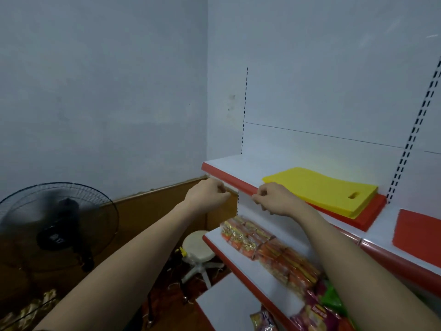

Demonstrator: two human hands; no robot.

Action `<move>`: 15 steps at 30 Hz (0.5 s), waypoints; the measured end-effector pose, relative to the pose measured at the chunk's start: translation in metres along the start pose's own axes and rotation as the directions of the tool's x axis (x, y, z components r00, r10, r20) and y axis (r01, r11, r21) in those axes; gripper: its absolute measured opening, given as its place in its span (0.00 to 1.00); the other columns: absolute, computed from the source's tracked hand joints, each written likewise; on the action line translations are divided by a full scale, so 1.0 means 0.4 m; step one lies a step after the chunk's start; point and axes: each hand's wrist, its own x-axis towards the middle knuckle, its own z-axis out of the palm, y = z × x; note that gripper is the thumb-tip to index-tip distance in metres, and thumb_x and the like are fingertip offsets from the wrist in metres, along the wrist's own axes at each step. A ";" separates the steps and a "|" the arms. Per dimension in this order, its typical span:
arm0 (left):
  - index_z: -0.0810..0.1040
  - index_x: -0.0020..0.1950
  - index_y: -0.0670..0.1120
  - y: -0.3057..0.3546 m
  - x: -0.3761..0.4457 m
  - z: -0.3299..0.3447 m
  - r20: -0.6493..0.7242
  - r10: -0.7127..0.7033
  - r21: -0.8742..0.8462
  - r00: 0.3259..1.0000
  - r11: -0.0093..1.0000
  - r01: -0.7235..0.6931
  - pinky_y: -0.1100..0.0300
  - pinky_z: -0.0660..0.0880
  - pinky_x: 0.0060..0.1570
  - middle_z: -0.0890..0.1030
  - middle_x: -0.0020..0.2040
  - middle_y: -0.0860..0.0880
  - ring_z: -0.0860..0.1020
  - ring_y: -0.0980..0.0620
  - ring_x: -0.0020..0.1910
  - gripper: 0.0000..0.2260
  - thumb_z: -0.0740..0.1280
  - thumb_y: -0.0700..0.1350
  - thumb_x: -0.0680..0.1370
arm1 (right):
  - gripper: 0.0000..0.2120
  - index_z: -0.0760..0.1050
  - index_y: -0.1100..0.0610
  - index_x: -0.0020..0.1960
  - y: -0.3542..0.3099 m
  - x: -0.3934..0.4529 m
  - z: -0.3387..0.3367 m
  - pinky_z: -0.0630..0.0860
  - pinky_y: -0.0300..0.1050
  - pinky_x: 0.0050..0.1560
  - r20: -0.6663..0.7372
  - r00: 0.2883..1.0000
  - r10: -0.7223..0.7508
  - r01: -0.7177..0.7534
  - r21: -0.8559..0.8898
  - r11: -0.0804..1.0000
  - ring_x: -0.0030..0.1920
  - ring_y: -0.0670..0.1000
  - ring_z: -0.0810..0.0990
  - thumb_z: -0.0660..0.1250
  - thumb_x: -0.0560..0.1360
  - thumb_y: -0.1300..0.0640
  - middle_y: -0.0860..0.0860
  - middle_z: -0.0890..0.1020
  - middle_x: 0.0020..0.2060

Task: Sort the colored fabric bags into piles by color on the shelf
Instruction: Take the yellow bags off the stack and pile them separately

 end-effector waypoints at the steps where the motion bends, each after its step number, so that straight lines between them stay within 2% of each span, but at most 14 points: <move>1: 0.80 0.54 0.49 -0.011 0.022 0.003 0.014 0.018 -0.013 1.000 1.000 -0.018 0.56 0.82 0.45 0.82 0.48 0.53 0.80 0.57 0.43 0.11 0.64 0.53 0.79 | 0.15 0.75 0.62 0.42 0.006 0.014 0.004 0.71 0.45 0.36 -0.029 0.999 0.024 -0.023 0.022 0.999 0.32 0.54 0.74 0.63 0.81 0.52 0.57 0.79 0.34; 5: 0.80 0.53 0.49 -0.028 0.113 0.045 0.017 0.099 -0.092 0.995 0.991 -0.097 0.53 0.81 0.48 0.82 0.47 0.52 0.80 0.55 0.45 0.09 0.65 0.51 0.79 | 0.13 0.76 0.59 0.43 0.056 0.056 0.025 0.74 0.48 0.38 -0.170 0.979 0.115 -0.110 0.042 0.993 0.34 0.56 0.78 0.63 0.79 0.51 0.57 0.82 0.37; 7: 0.80 0.52 0.47 -0.020 0.162 0.080 0.014 0.131 -0.147 0.991 0.981 -0.128 0.51 0.81 0.47 0.82 0.46 0.51 0.80 0.53 0.45 0.09 0.64 0.50 0.79 | 0.11 0.78 0.57 0.45 0.085 0.072 0.028 0.75 0.49 0.40 -0.252 0.954 0.164 -0.158 0.044 0.986 0.38 0.56 0.79 0.63 0.78 0.51 0.54 0.81 0.36; 10: 0.79 0.51 0.49 0.001 0.247 0.142 0.080 0.201 -0.217 0.976 0.959 -0.180 0.53 0.79 0.46 0.81 0.46 0.53 0.79 0.53 0.44 0.07 0.64 0.49 0.79 | 0.08 0.77 0.55 0.45 0.137 0.088 0.020 0.73 0.49 0.40 -0.339 0.913 0.226 -0.218 0.063 0.974 0.38 0.53 0.77 0.63 0.77 0.52 0.49 0.78 0.33; 15: 0.81 0.48 0.49 0.042 0.389 0.239 0.079 0.251 -0.355 0.965 0.911 -0.208 0.51 0.77 0.46 0.82 0.45 0.52 0.79 0.50 0.43 0.06 0.65 0.48 0.78 | 0.04 0.75 0.54 0.47 0.251 0.097 -0.058 0.74 0.52 0.39 -0.538 0.785 0.307 -0.289 0.121 0.950 0.35 0.54 0.78 0.62 0.78 0.55 0.53 0.79 0.33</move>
